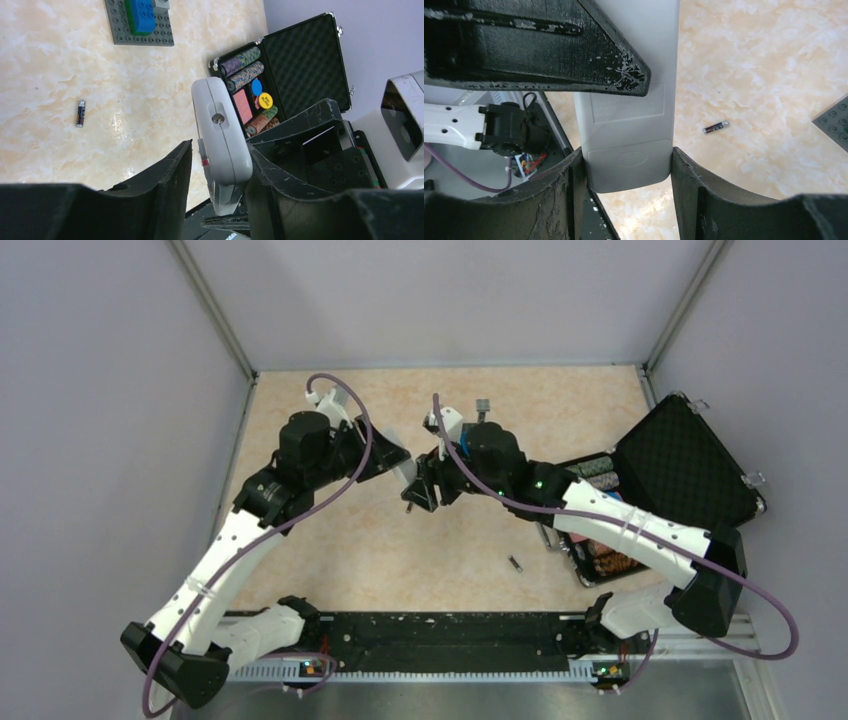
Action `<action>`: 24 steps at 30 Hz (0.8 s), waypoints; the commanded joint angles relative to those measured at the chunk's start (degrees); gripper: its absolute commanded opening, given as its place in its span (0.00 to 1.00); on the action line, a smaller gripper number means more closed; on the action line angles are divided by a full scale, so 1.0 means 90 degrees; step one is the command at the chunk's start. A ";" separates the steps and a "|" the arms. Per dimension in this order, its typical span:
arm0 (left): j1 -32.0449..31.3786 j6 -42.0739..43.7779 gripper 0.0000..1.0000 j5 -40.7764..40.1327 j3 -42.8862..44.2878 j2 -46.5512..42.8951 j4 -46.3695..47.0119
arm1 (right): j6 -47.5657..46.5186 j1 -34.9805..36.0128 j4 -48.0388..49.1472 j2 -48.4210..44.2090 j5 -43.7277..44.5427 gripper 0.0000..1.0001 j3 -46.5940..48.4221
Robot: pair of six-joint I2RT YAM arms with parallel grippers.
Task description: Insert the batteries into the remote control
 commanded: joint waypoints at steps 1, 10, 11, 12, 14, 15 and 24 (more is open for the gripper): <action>-0.0010 -0.0031 0.46 0.0134 0.0230 0.0112 0.0104 | -0.0542 0.0076 0.0011 -0.0082 0.0229 0.28 0.0264; 0.0018 -0.0476 0.53 0.0419 0.0039 0.0221 0.0393 | -0.1174 0.0077 -0.0190 -0.0209 0.0500 0.28 0.0262; 0.0025 -0.0537 0.51 0.0487 -0.0001 0.0245 0.0466 | -0.1206 0.0077 -0.0191 -0.0209 0.0501 0.28 0.0265; 0.0026 -0.0615 0.49 0.0551 -0.0037 0.0286 0.0535 | -0.1243 0.0081 -0.0198 -0.0212 0.0510 0.28 0.0269; 0.0026 -0.0755 0.45 0.0606 -0.0089 0.0351 0.0640 | -0.1350 0.0111 -0.0195 -0.0207 0.0565 0.28 0.0254; 0.0017 -0.0823 0.45 0.0609 -0.0116 0.0385 0.0659 | -0.1404 0.0147 -0.0199 -0.0212 0.0645 0.28 0.0249; 0.0019 -0.1037 0.01 0.0632 -0.0253 0.0517 0.0836 | -0.1258 0.0184 -0.0215 -0.0265 0.0923 0.34 0.0174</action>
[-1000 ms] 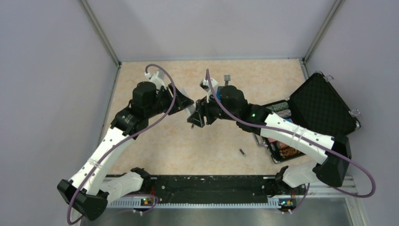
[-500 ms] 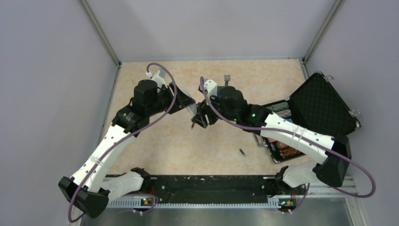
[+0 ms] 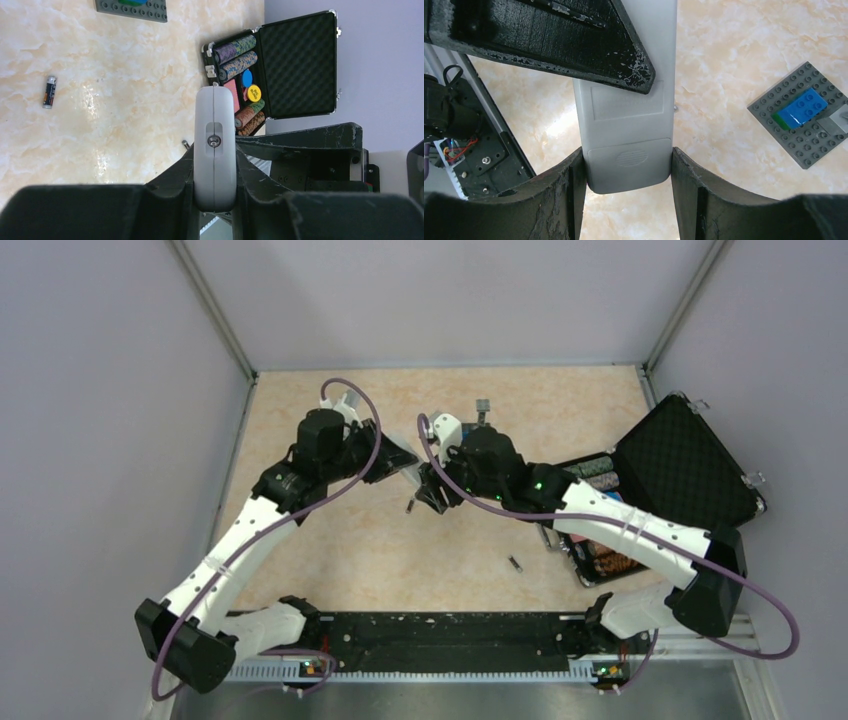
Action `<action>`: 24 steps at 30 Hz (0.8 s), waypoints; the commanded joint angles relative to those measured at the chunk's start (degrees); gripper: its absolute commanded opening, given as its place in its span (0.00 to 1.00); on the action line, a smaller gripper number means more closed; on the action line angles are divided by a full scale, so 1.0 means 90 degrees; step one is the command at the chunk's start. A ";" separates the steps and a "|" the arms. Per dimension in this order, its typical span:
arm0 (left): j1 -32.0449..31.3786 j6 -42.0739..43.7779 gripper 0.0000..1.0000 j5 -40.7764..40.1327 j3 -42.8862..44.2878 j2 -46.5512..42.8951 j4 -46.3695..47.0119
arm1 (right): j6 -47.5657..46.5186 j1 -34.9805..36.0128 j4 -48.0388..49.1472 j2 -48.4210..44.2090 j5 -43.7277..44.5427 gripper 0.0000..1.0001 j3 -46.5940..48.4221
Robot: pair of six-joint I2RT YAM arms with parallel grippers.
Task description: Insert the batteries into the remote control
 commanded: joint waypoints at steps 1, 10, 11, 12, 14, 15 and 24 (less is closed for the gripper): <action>-0.0038 -0.0135 0.00 0.0157 -0.0006 -0.0018 0.0469 | 0.0204 0.0123 0.0382 -0.0309 0.0064 0.38 0.0147; 0.0011 -0.0043 0.00 -0.0210 -0.0575 -0.1050 0.1391 | 0.2303 -0.0290 0.0530 -0.1391 -0.0528 0.97 -0.0305; 0.0031 -0.0034 0.00 -0.0208 -0.0669 -0.1202 0.1553 | 0.2645 -0.0359 0.0658 -0.1529 -0.0577 0.98 -0.0413; 0.0038 -0.0034 0.00 -0.0204 -0.0776 -0.1348 0.1691 | 0.3080 -0.0454 0.0747 -0.1654 -0.0625 0.99 -0.0503; 0.0045 -0.0109 0.00 -0.0227 -0.0969 -0.1627 0.1988 | 0.4030 -0.0614 0.1112 -0.1833 -0.0744 0.99 -0.0803; 0.0049 -0.0170 0.00 -0.0237 -0.1083 -0.1760 0.2180 | 0.4547 -0.0662 0.1428 -0.1910 -0.0808 0.99 -0.1001; 0.0049 -0.1144 0.00 -0.0561 -0.1688 -0.2560 0.2963 | 0.7100 -0.0697 0.4557 -0.1350 -0.1649 0.84 -0.1906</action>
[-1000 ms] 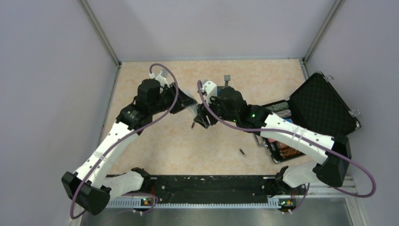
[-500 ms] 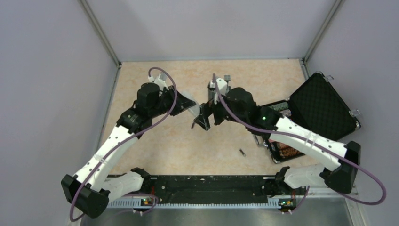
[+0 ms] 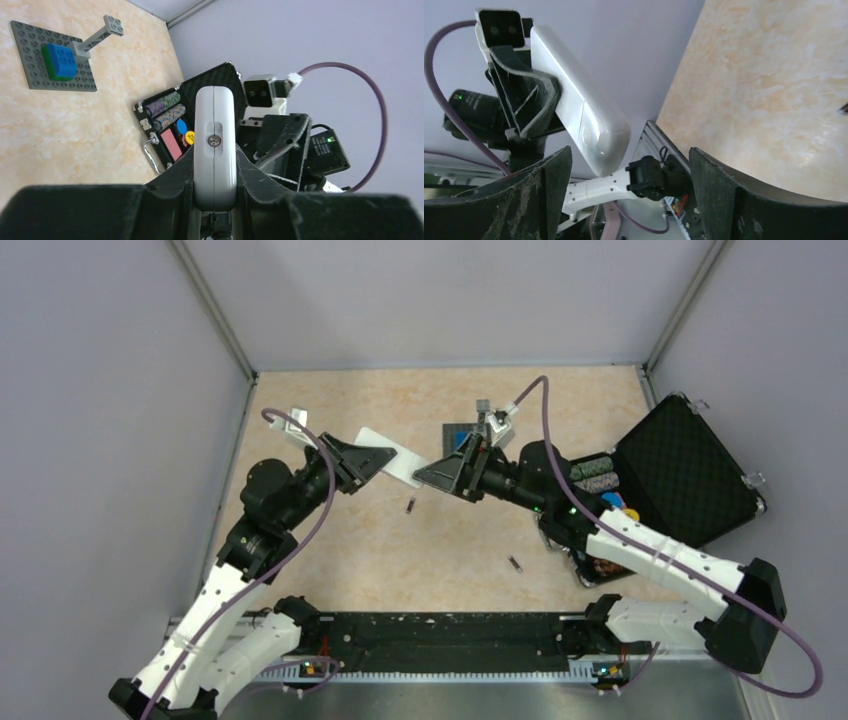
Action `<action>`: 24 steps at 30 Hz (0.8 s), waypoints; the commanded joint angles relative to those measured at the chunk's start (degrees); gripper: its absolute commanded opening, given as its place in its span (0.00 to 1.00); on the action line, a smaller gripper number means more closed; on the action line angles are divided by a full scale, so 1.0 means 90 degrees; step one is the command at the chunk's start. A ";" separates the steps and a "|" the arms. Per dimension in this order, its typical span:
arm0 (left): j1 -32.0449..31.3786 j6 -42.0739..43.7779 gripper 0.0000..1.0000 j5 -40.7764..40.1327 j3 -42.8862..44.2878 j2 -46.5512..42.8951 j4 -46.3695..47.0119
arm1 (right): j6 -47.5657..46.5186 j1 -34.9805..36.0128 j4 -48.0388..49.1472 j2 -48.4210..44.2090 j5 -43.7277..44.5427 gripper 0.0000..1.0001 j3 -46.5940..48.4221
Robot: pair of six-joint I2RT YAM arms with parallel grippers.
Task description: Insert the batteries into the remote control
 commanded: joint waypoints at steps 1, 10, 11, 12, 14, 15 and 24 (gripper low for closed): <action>0.0018 -0.0730 0.00 -0.0288 -0.0261 -0.0254 0.0905 | 0.1034 -0.0023 0.1994 0.0451 -0.0701 0.82 0.0110; 0.0022 -0.1475 0.00 -0.0299 -0.0378 -0.0116 0.0959 | 0.1486 -0.0016 0.3308 0.0795 -0.0784 0.69 -0.0337; 0.0025 -0.1476 0.00 -0.0307 -0.0368 -0.0122 0.0936 | 0.1598 -0.0021 0.3527 0.0811 -0.0772 0.67 -0.0433; 0.0025 -0.1489 0.00 -0.0320 -0.0343 -0.0134 0.0893 | 0.1685 -0.0039 0.3694 0.0840 -0.0786 0.63 -0.0476; 0.0019 -0.1531 0.00 -0.0302 -0.0326 -0.0145 0.0878 | 0.1774 -0.0052 0.3802 0.0926 -0.0852 0.55 -0.0521; 0.0021 -0.1544 0.00 -0.0271 -0.0317 -0.0145 0.0886 | 0.1804 -0.0053 0.3810 0.0957 -0.0890 0.50 -0.0526; 0.0020 -0.1502 0.00 -0.0202 -0.0262 -0.0218 0.0906 | 0.2299 -0.0071 0.4657 0.1064 -0.0908 0.17 -0.1032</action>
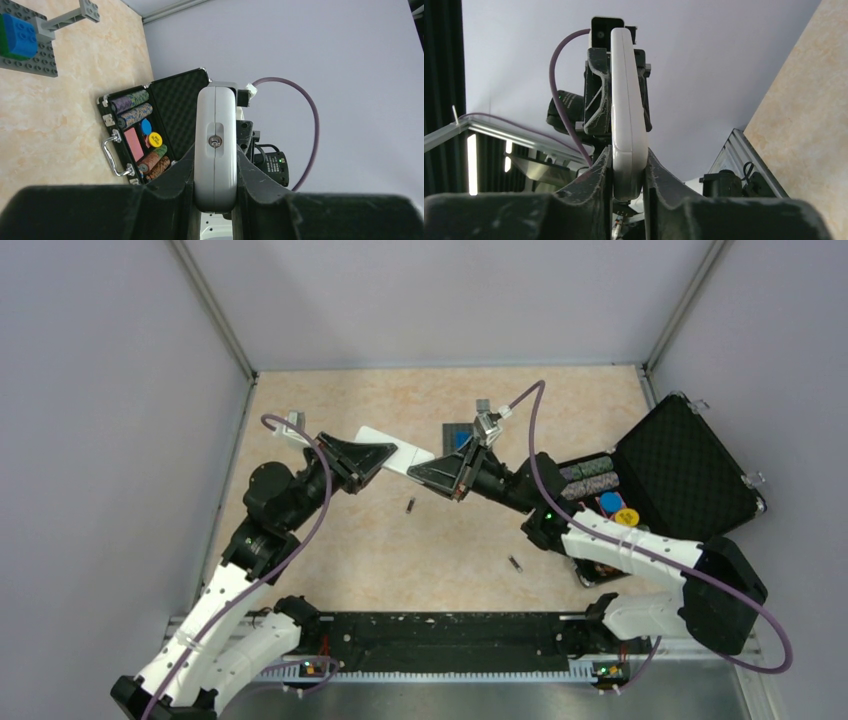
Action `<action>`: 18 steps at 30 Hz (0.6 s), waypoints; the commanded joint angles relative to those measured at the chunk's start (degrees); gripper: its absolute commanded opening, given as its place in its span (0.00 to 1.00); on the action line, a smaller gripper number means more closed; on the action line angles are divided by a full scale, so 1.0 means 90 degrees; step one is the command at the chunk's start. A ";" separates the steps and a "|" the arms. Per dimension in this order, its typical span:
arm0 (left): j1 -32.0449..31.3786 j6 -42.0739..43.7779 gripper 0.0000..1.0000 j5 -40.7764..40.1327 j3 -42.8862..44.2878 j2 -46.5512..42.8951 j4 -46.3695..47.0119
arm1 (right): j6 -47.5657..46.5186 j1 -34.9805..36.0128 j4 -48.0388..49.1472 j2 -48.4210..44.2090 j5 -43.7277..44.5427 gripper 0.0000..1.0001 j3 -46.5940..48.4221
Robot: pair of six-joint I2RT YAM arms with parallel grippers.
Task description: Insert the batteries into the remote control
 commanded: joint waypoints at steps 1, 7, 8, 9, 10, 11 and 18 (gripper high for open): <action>0.0021 0.0070 0.00 -0.0060 0.0172 -0.0134 0.0300 | 0.0225 -0.0048 0.0819 0.0018 -0.0095 0.12 -0.0248; 0.0070 0.0511 0.00 -0.0167 0.0486 -0.0125 0.0196 | 0.0308 -0.0048 0.0878 -0.0030 -0.0185 0.07 -0.0423; 0.0079 0.0640 0.00 -0.0137 0.0547 -0.0102 0.0191 | 0.0290 -0.0043 0.0893 -0.0047 -0.0215 0.08 -0.0433; 0.0085 0.0767 0.00 -0.0106 0.0640 -0.0073 -0.0023 | 0.0285 -0.0053 0.0913 -0.0044 -0.0257 0.09 -0.0430; 0.0087 0.0886 0.00 -0.0107 0.0729 -0.0040 -0.0161 | 0.0279 -0.0051 0.0902 -0.0040 -0.0288 0.09 -0.0429; 0.0091 0.0993 0.00 -0.0123 0.0815 -0.0027 -0.0274 | 0.0279 -0.0045 0.0884 -0.0037 -0.0309 0.10 -0.0429; 0.0092 0.1367 0.00 -0.0164 0.0977 0.0052 -0.0704 | -0.0161 -0.0053 -0.0061 -0.0166 -0.0194 0.21 -0.0090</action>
